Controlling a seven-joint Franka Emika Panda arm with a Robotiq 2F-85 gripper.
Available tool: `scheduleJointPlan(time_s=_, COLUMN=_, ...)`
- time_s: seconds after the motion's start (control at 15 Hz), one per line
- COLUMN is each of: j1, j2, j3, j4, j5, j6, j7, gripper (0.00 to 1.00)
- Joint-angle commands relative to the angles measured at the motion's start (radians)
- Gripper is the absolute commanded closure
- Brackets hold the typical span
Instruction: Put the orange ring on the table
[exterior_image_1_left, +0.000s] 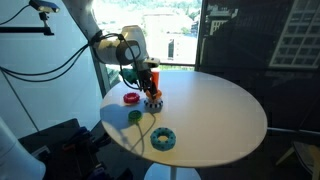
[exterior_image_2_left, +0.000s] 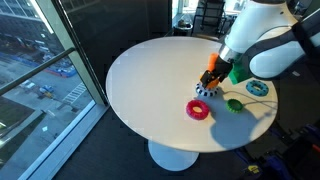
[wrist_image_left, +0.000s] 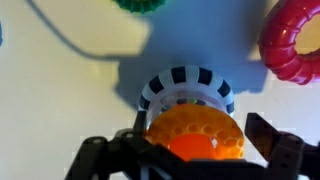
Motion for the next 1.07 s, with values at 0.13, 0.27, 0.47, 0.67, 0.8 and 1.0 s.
scheduleJointPlan(time_s=0.13, j1=0.036, j2=0.021, j3=-0.042, j4=0.001, j5=-0.025, j6=0.075, j7=0.044, gripper=0.0)
scheduleJointPlan(time_s=0.27, j1=0.05, j2=0.028, j3=-0.059, j4=0.001, j5=-0.026, j6=0.089, j7=0.047, gripper=0.0)
scheduleJointPlan(time_s=0.47, j1=0.078, j2=0.034, j3=-0.089, j4=0.0, j5=-0.03, j6=0.11, j7=0.056, gripper=0.07)
scheduleJointPlan(time_s=0.67, j1=0.098, j2=0.03, j3=-0.111, j4=-0.004, j5=-0.028, j6=0.122, j7=0.059, gripper=0.27)
scheduleJointPlan(time_s=0.8, j1=0.108, j2=0.02, j3=-0.124, j4=-0.01, j5=-0.024, j6=0.134, j7=0.061, gripper=0.31)
scheduleJointPlan(time_s=1.0, j1=0.114, j2=0.007, j3=-0.134, j4=-0.016, j5=-0.02, j6=0.138, j7=0.057, gripper=0.23)
